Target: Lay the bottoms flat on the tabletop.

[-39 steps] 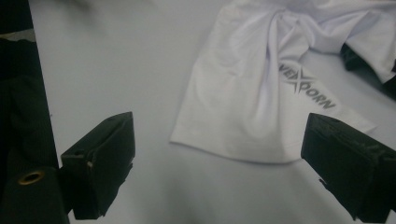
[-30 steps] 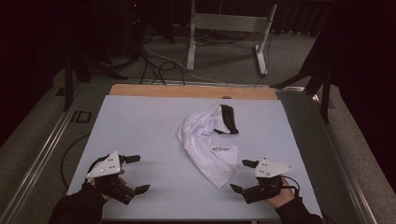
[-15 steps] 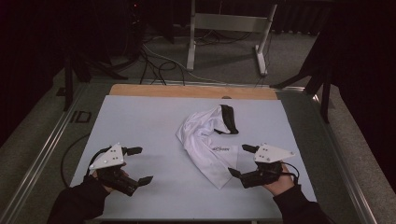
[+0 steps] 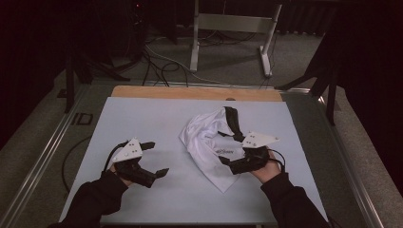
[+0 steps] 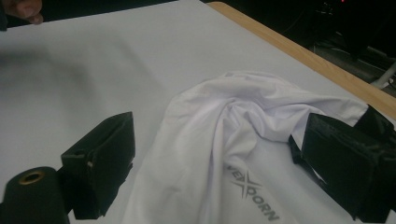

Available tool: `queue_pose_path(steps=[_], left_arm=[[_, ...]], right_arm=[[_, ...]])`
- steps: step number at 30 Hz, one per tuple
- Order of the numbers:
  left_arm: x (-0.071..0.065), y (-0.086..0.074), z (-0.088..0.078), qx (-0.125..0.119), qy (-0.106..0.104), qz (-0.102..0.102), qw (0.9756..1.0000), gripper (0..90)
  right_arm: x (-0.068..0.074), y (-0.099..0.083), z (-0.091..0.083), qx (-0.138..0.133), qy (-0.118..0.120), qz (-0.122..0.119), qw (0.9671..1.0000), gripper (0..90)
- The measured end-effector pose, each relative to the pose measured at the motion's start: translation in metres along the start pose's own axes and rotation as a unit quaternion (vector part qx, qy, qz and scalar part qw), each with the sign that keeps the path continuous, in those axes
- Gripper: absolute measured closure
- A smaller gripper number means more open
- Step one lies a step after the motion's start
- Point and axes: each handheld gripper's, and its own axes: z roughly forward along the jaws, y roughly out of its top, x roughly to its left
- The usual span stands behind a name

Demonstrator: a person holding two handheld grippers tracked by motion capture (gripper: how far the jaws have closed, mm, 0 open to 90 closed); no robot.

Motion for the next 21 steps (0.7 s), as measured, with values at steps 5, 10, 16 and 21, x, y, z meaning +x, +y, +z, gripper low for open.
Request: queue_pose_path(steps=[5, 10, 16, 21], left_arm=[[0.003, -0.001, 0.013, 0.008, 0.005, -0.004, 0.9999, 0.3], [0.006, -0.003, 0.026, 0.017, 0.004, -0.008, 0.9998, 0.3], [0.005, -0.006, 0.038, 0.029, -0.001, -0.017, 0.9994, 0.3], [0.003, -0.008, 0.042, 0.033, -0.005, -0.018, 0.9993, 0.3]], right_arm=[[0.000, -0.002, 0.016, 0.011, -0.004, 0.011, 0.9999, 12.7], [0.002, -0.008, 0.039, 0.033, 0.002, 0.032, 0.9989, 17.3], [-0.001, -0.020, 0.060, 0.057, -0.010, 0.043, 0.9974, 42.7], [-0.002, -0.032, 0.076, 0.094, -0.012, 0.050, 0.9942, 56.0]])
